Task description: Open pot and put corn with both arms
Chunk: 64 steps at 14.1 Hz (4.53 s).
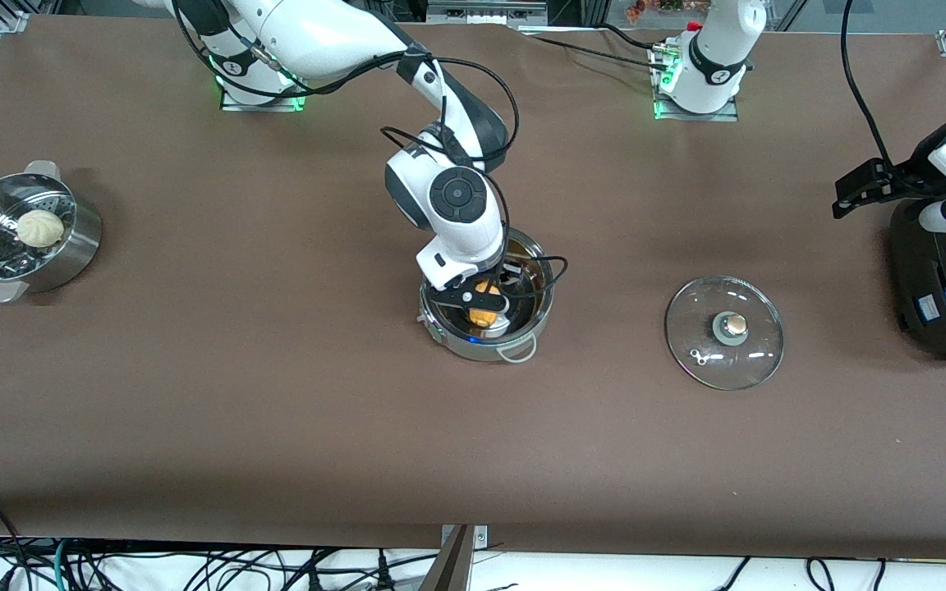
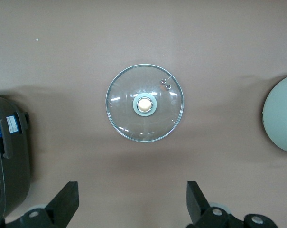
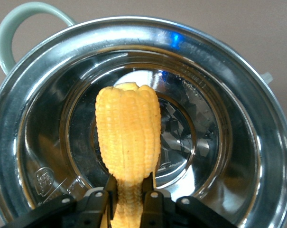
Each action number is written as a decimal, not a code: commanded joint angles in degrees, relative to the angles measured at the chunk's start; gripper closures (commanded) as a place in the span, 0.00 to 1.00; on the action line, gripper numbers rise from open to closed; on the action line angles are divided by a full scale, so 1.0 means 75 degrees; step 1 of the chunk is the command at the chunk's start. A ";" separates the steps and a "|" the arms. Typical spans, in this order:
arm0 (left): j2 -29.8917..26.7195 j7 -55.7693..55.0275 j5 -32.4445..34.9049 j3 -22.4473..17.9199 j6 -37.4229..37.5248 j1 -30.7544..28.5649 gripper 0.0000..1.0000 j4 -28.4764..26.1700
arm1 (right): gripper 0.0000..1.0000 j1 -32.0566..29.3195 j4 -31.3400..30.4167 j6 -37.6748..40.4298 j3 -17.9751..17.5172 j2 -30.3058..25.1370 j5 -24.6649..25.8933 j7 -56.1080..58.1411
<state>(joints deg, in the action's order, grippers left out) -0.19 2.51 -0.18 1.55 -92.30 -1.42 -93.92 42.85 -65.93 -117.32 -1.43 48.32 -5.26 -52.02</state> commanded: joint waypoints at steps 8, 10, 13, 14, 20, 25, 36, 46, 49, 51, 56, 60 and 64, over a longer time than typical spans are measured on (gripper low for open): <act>0.0107 -0.0030 -0.0128 0.0017 0.0026 -0.0009 0.00 0.0242 | 0.32 0.0030 0.0342 0.0255 0.0097 0.0038 0.0080 -0.0108; 0.0095 -0.0041 -0.0128 0.0017 0.0037 0.0002 0.00 0.0242 | 0.32 0.0006 0.0342 0.0361 0.0109 -0.0044 0.0068 -0.0084; 0.0095 -0.0041 -0.0128 0.0028 0.0037 0.0014 0.00 0.0242 | 0.30 -0.0041 0.0342 0.0736 0.0144 -0.0173 0.0068 -0.0026; 0.0107 -0.0053 -0.0128 0.0028 0.0037 0.0026 0.00 0.0242 | 0.30 -0.0041 0.0342 0.0760 0.0167 -0.0220 0.0092 -0.0037; 0.0095 -0.0053 -0.0128 0.0028 0.0049 0.0038 0.00 0.0242 | 0.21 -0.0426 0.0283 0.1637 0.0648 -0.0887 0.0022 0.1260; 0.0095 -0.0076 -0.0128 0.0052 0.0061 0.0061 0.00 0.0242 | 0.01 -0.0709 -0.0463 0.2166 0.1220 -0.1636 0.0103 0.2234; 0.0095 -0.0076 -0.0058 0.0087 0.0073 0.0085 0.00 0.0242 | 0.00 -0.0721 -0.2904 0.2997 0.2710 -0.4848 0.0068 0.4848; 0.0095 -0.0065 -0.0069 0.0087 0.0248 0.0061 0.00 0.0253 | 0.00 -0.5238 -0.3432 0.3784 0.0371 -0.6045 0.0466 0.7602; 0.0095 -0.0065 -0.0069 0.0087 0.0248 0.0073 0.00 0.0265 | 0.00 -0.5397 -0.3374 0.3842 0.0273 -0.6045 0.0584 0.7557; 0.0095 -0.0065 -0.0069 0.0087 0.0248 0.0085 0.00 0.0277 | 0.00 -0.5396 -0.3291 0.3842 0.0261 -0.6068 0.0724 0.7545; 0.0095 -0.0030 -0.0093 0.0075 0.0482 0.0038 0.00 0.0277 | 0.00 -0.5396 -0.3232 0.3830 0.0237 -0.6010 0.0772 0.7545; 0.0119 -0.0111 -0.0116 0.0075 0.0471 0.0096 0.00 0.0394 | 0.00 -0.5432 -0.3163 0.3854 0.0249 -0.5998 0.0842 0.7568; 0.0154 -0.0053 -0.0070 0.0087 0.0471 0.0085 0.00 0.0394 | 0.00 -0.5432 -0.3068 0.4112 0.0249 -0.5986 0.0818 0.7591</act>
<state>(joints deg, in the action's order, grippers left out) -0.10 2.43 -0.19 2.20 -90.05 -0.86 -93.07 2.94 -89.58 -87.98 1.26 3.94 0.24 4.59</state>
